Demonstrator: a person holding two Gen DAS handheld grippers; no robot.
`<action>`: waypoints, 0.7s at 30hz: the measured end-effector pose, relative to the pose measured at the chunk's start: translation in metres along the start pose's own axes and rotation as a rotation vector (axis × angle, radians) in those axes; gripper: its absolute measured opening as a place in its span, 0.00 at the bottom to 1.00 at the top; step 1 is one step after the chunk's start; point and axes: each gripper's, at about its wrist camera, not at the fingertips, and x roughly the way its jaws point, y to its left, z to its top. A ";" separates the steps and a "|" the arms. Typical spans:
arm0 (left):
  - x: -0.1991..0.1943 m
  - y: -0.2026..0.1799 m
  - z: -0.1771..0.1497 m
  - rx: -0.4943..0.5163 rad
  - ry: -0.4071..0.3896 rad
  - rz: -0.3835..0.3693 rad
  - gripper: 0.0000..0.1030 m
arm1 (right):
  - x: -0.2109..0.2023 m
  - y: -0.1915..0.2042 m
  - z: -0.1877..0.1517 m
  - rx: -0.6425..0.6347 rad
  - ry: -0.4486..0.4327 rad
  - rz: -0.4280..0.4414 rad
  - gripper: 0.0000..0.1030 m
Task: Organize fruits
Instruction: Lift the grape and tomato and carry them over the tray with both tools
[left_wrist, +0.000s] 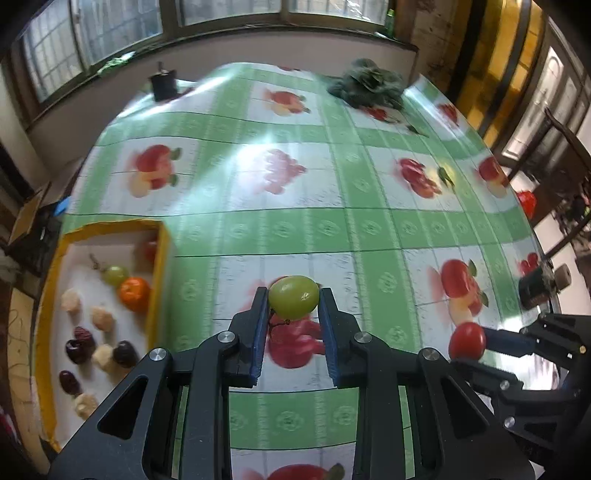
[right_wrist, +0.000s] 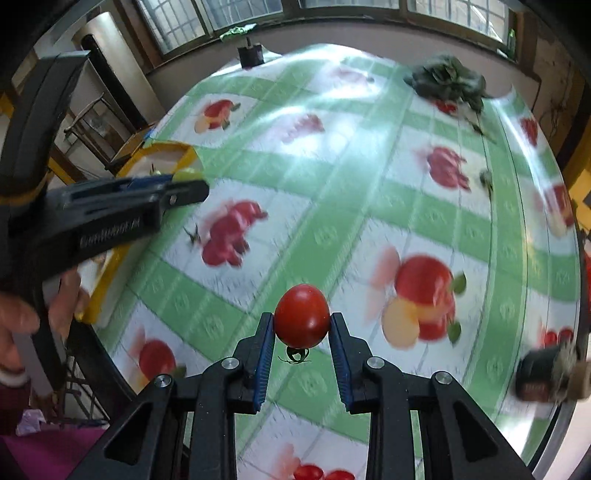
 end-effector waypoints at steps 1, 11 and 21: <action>-0.002 0.004 0.000 -0.011 -0.001 0.010 0.25 | 0.001 0.005 0.005 -0.005 -0.005 0.001 0.28; -0.011 0.051 -0.012 -0.126 -0.005 0.109 0.25 | 0.027 0.045 0.049 -0.055 -0.020 0.020 0.28; -0.021 0.095 -0.027 -0.235 -0.014 0.194 0.25 | 0.046 0.096 0.078 -0.175 -0.005 0.077 0.28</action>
